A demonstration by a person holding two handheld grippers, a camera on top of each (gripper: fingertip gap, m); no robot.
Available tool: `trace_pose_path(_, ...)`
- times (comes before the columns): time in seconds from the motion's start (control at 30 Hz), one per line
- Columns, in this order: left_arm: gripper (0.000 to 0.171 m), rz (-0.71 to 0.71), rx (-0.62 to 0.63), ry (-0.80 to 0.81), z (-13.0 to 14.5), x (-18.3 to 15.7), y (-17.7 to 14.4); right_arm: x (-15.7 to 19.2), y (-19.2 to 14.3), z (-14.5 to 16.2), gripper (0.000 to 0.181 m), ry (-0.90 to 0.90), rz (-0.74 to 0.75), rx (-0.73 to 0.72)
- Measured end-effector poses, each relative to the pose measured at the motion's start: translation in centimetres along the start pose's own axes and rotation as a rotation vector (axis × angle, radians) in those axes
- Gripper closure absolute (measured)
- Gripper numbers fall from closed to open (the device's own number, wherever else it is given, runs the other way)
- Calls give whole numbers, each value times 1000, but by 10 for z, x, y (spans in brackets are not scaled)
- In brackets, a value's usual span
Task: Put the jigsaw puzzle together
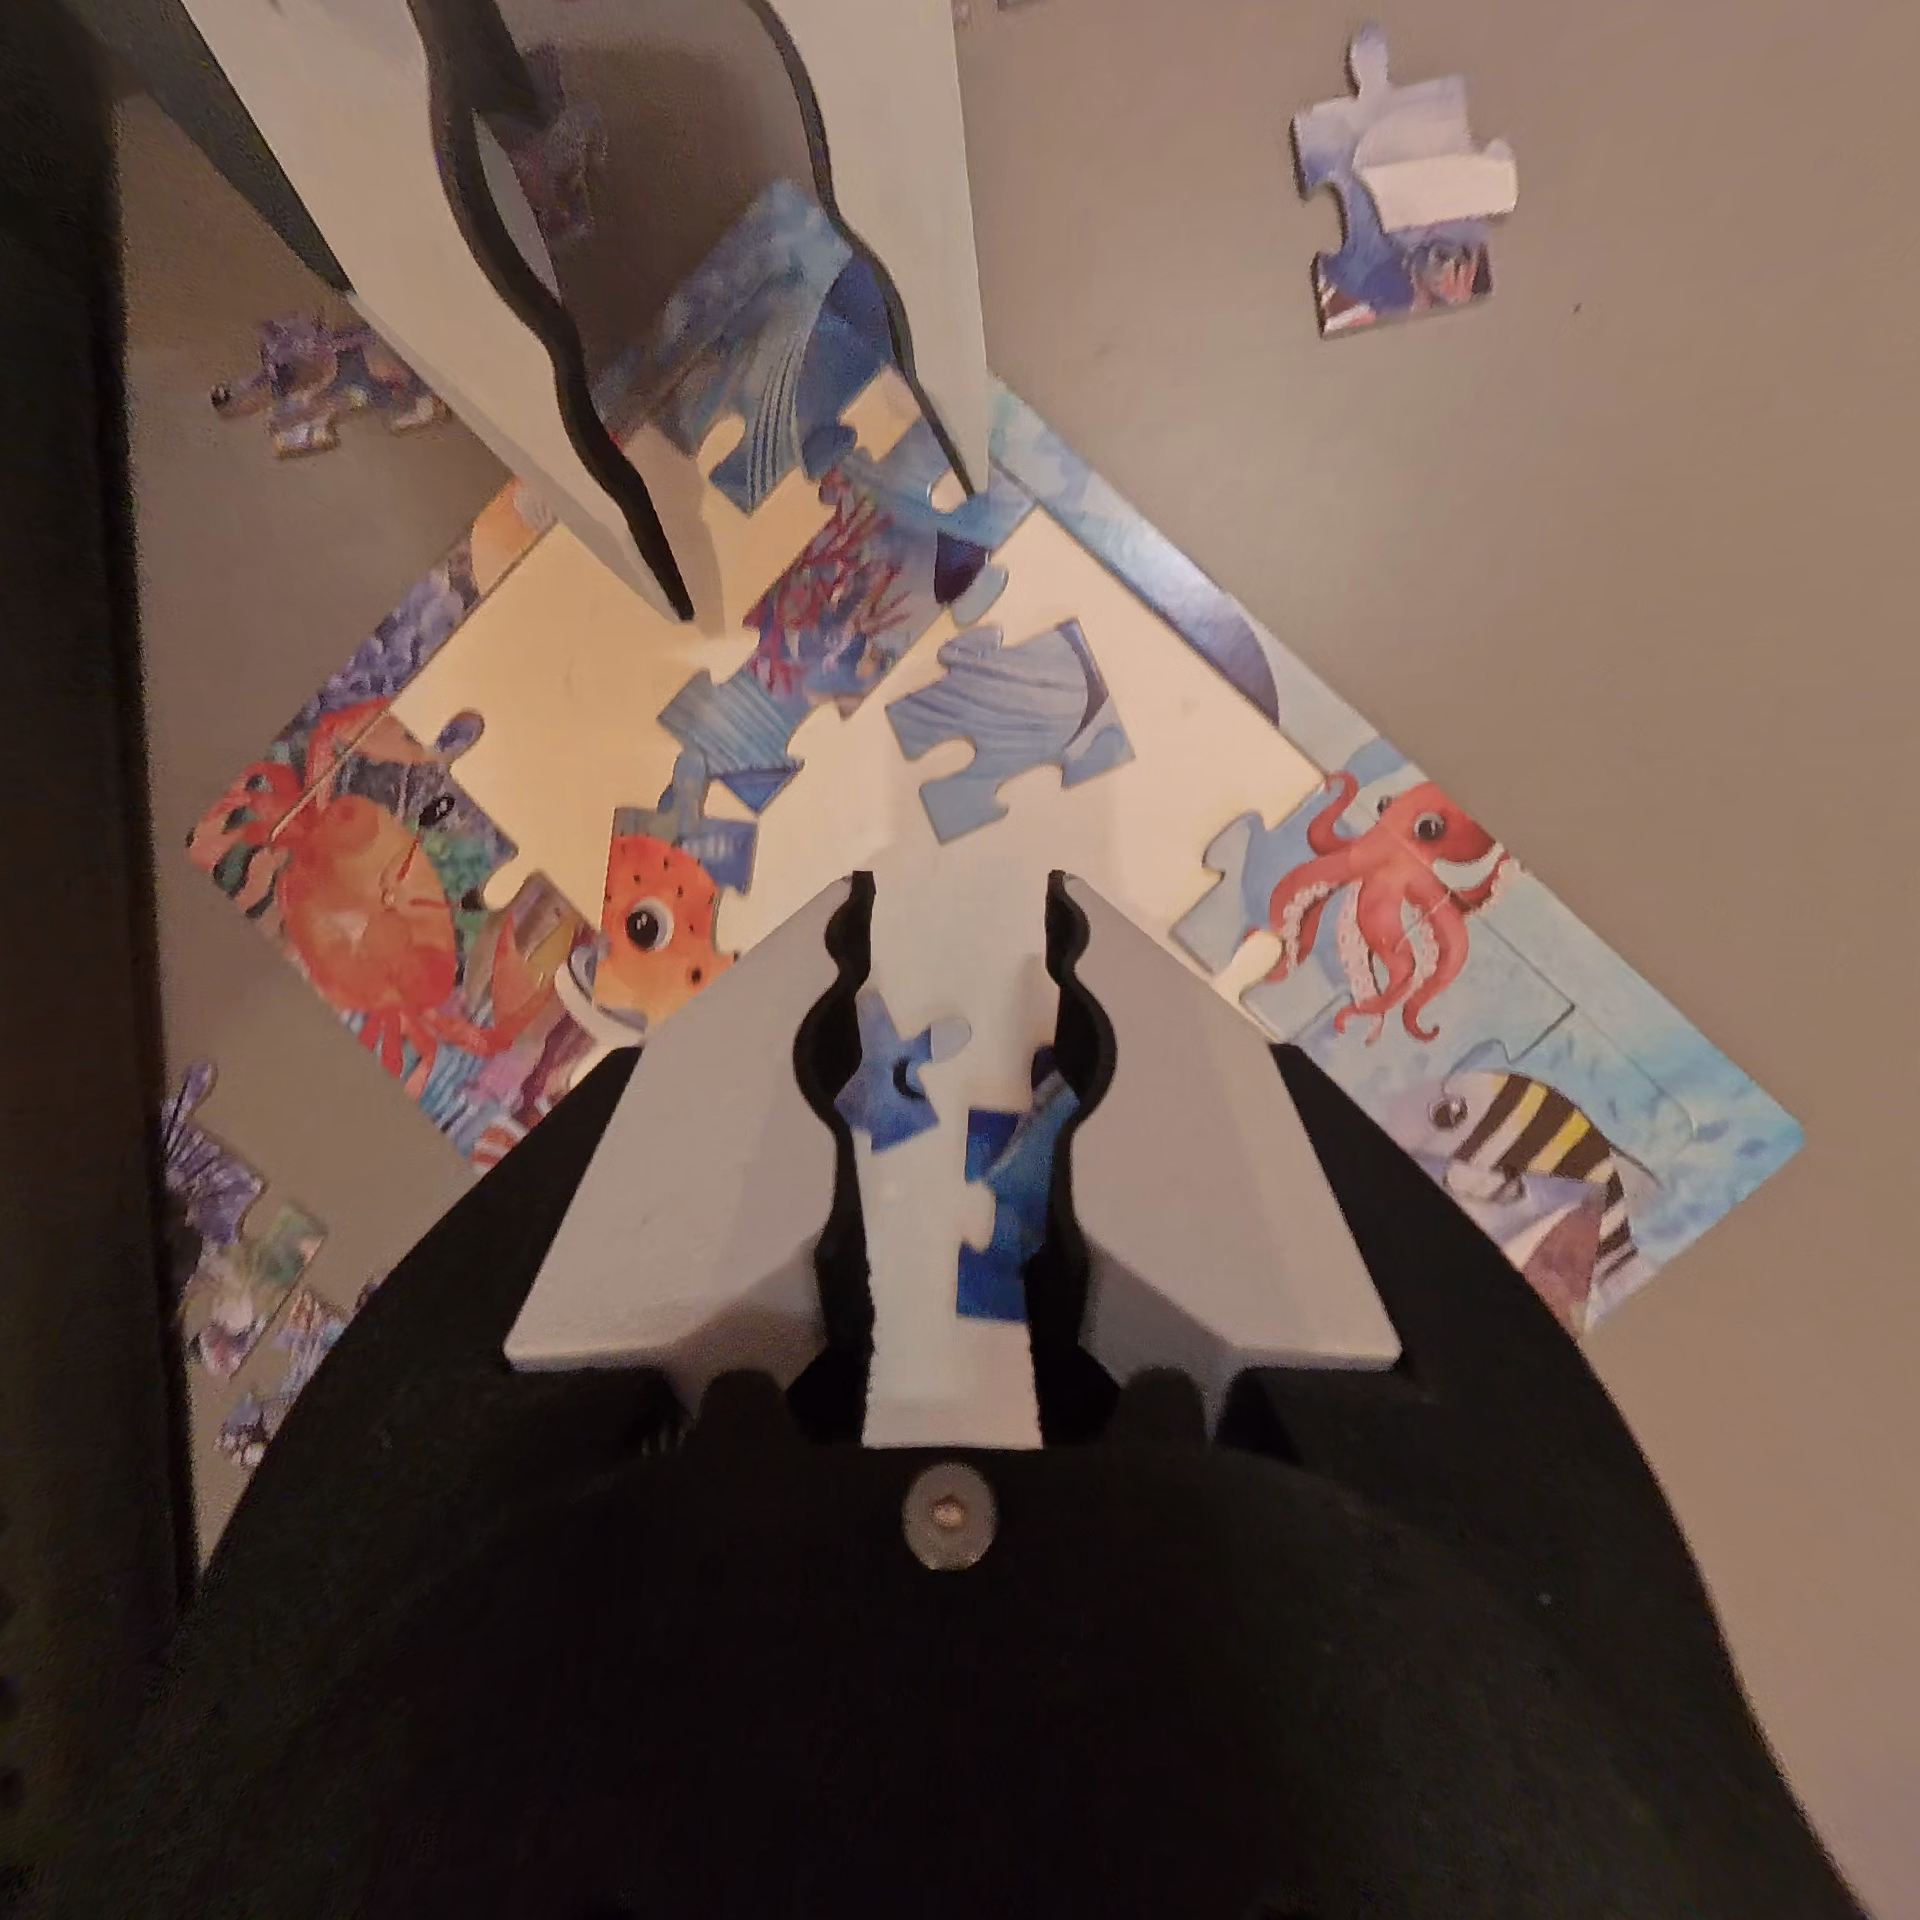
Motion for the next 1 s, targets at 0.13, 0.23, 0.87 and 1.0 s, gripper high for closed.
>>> trace_pose_path(0.13,110,42,-2,42,-7,-10,7,1,-12,16,141,-44,-27,123)
trace_pose_path(0.23,109,72,-2,80,-13,-18,15,8,-14,25,136,-79,-73,193)
trace_pose_path(0.87,151,89,53,232,-27,-39,43,21,-10,18,145,-133,-88,199)
trace_pose_path(1.0,151,85,27,233,-29,-39,38,27,-13,13,144,-140,-124,163)
Point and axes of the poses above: each gripper's, where its closed fingertips meet, y out along the fingers, z out of its underside, x = y × z across the jaws, the point moved 8 cm from there along -y, back along the fingers, and after that the axes turned 8 degrees about z, right-handed, at the moved point
